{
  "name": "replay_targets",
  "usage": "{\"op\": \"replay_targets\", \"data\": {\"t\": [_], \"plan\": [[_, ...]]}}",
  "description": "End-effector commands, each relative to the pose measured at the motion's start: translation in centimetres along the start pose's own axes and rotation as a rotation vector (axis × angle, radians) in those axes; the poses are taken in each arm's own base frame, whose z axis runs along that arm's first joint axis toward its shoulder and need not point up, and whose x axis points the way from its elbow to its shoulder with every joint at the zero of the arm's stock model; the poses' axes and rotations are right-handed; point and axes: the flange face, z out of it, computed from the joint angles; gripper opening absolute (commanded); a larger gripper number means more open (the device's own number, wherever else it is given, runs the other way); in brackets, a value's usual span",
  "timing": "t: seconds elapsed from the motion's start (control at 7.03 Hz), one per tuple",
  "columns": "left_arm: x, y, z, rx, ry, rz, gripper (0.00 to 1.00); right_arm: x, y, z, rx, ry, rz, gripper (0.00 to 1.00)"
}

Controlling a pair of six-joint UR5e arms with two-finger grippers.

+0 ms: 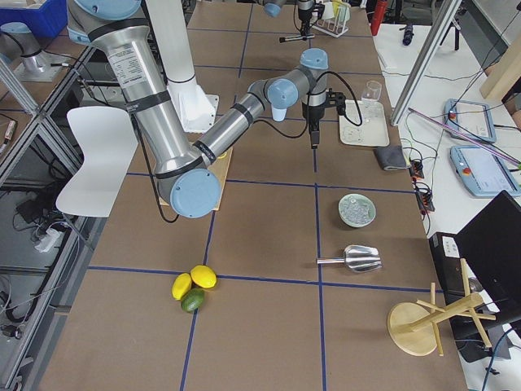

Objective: Squeeze lemon into cup
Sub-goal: 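Raise the right gripper away from the cup while the left gripper lifts the metal muddler, then carry the metal muddler with the left gripper over the blue cup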

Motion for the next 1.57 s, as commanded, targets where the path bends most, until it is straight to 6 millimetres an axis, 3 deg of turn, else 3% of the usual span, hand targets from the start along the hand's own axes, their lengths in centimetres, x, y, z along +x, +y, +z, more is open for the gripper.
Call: {"op": "replay_targets", "data": {"t": [0.0, 0.14, 0.28, 0.43, 0.71, 0.85, 1.14, 1.42], "plan": [[5.2, -3.9, -6.2, 0.236, -0.059, -0.137, 0.00, 6.0, 0.5, 1.0, -0.039, 0.027, -0.058, 1.00], [10.0, -3.9, -6.9, 0.275, -0.020, -0.183, 0.00, 8.2, 0.6, 0.9, -0.048, 0.028, -0.044, 1.00], [15.2, -4.1, -9.1, 0.352, 0.018, -0.163, 0.00, 11.4, 1.2, 1.0, -0.072, 0.024, -0.045, 1.00], [18.9, -3.3, -11.6, 0.411, 0.072, -0.185, 0.00, 14.6, 1.7, 0.9, -0.088, 0.017, -0.058, 1.00], [21.7, -1.4, -19.2, 0.582, 0.183, -0.320, 0.00, 20.5, 3.3, 0.3, -0.116, -0.021, -0.061, 1.00], [24.2, 0.0, -19.5, 0.669, 0.171, -0.340, 0.00, 22.8, 4.0, 0.1, -0.120, -0.022, -0.072, 1.00], [25.8, 0.3, -22.0, 0.812, 0.333, -0.323, 0.00, 26.2, 5.4, -0.1, -0.134, -0.035, -0.017, 1.00], [26.9, -0.6, -22.2, 0.921, 0.528, -0.316, 0.00, 30.9, 7.0, 0.2, -0.145, -0.018, 0.015, 1.00]]}}
